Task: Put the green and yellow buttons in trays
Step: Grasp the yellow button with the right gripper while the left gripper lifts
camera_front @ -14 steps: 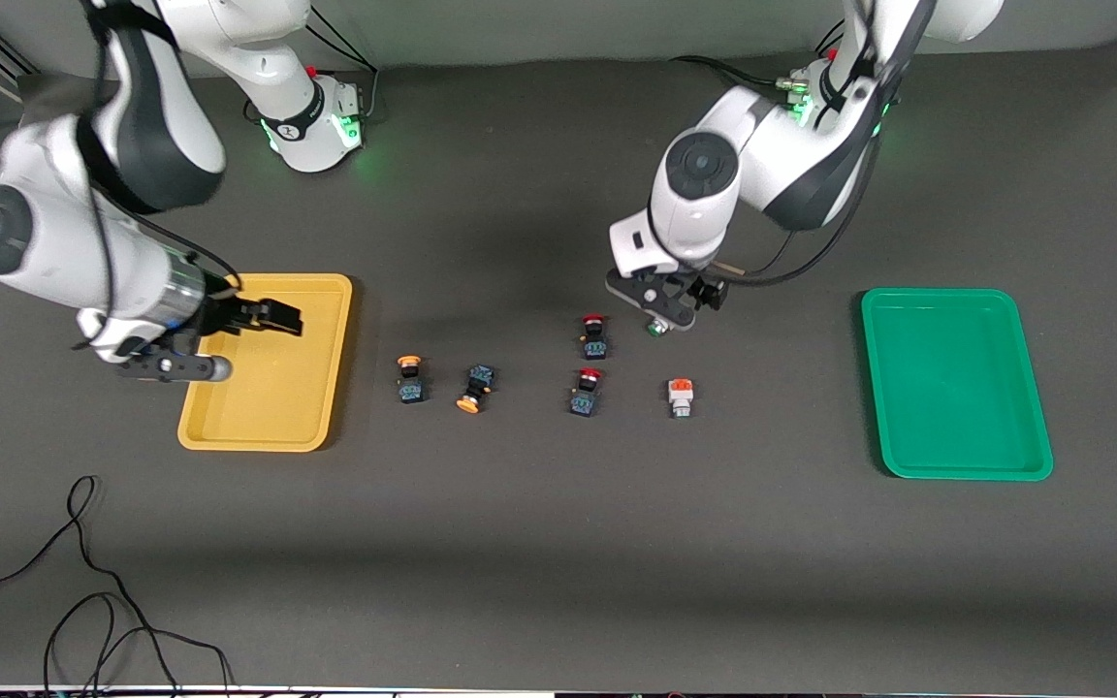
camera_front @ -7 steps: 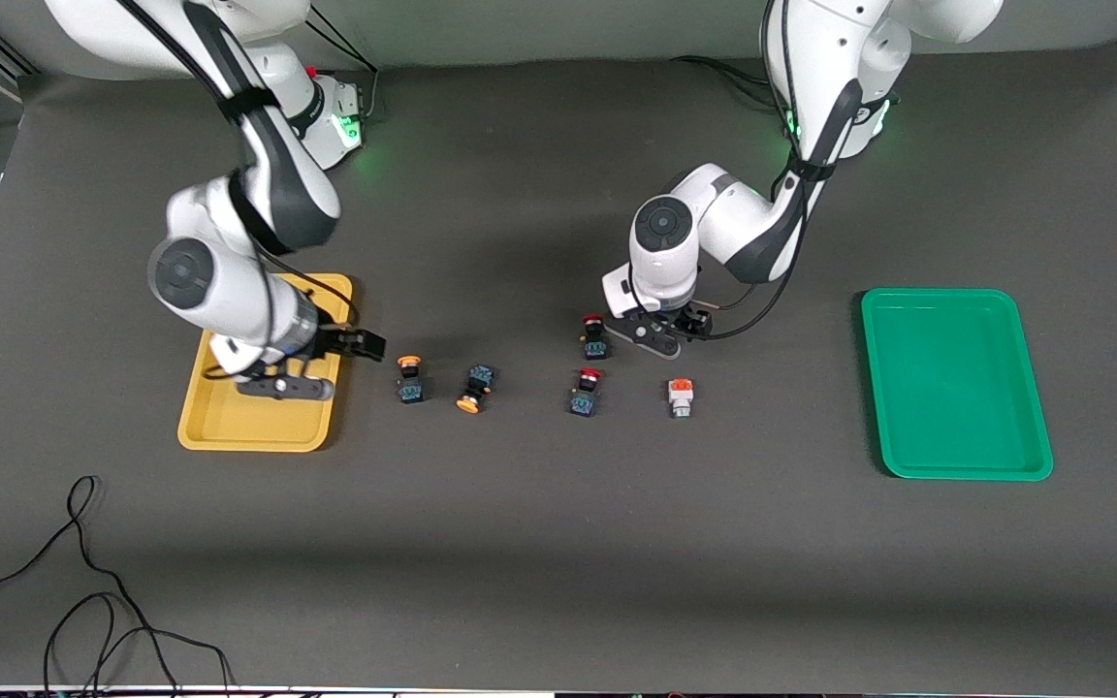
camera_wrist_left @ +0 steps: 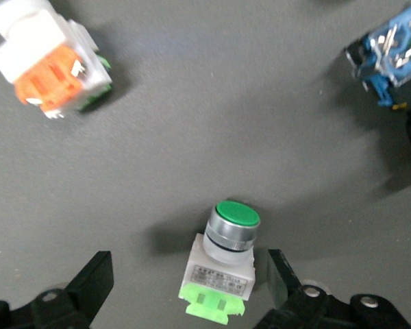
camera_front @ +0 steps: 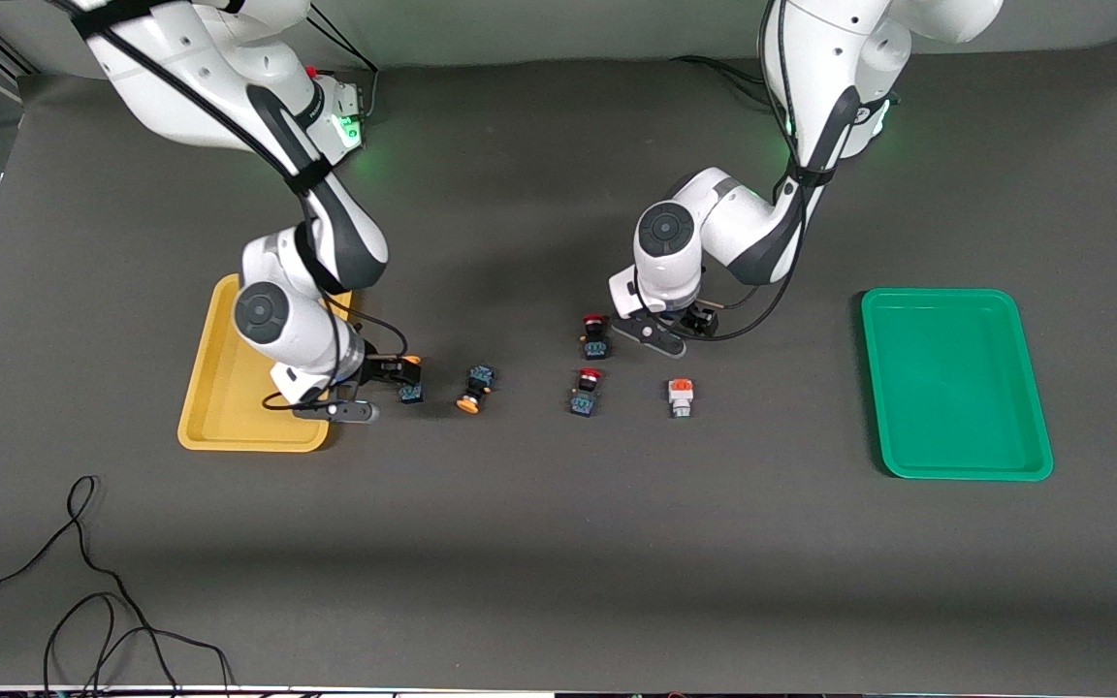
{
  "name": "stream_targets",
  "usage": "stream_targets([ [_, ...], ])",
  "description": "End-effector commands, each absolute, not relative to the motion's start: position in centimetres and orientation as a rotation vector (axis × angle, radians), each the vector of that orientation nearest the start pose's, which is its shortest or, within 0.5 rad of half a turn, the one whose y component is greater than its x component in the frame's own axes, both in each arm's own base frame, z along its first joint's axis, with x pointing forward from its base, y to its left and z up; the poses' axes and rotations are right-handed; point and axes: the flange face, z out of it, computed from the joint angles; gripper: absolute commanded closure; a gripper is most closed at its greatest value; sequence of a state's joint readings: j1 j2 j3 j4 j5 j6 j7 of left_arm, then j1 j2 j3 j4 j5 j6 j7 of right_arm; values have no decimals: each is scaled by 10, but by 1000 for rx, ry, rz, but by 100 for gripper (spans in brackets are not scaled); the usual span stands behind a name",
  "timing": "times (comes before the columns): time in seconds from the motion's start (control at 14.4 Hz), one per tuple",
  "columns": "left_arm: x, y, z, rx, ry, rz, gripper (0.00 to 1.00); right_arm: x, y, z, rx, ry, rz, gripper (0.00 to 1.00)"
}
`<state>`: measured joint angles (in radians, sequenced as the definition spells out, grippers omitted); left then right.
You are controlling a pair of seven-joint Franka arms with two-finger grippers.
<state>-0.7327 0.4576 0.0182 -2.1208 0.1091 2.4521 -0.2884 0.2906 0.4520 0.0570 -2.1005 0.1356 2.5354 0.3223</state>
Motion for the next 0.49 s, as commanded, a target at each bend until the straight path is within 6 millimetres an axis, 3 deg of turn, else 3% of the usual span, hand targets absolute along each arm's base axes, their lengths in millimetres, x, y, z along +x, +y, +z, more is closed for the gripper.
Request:
stream_targets([
  [0.0, 411, -364, 184, -2907, 790, 91, 0, 544, 205, 176, -3049, 97, 27, 0],
  [0.07, 411, -364, 186, -2907, 790, 89, 1, 543, 205, 170, -3049, 97, 18, 0],
  [0.14, 411, -365, 188, -2909, 790, 85, 13, 539, 209, 167, -3047, 90, -2, 0],
  [0.21, 411, -365, 188, -2912, 782, 85, 31, 535, 212, 165, -3046, 82, -11, 8],
  [0.28, 411, -365, 188, -2915, 768, 84, 43, 534, 212, 167, -3046, 95, -8, 57],
  [0.35, 412, -366, 189, -2917, 759, 83, 57, 535, 209, 169, -3046, 106, -2, 100],
  [0.42, 412, -366, 190, -2918, 751, 84, 74, 536, 207, 170, -3046, 114, -4, 100],
])
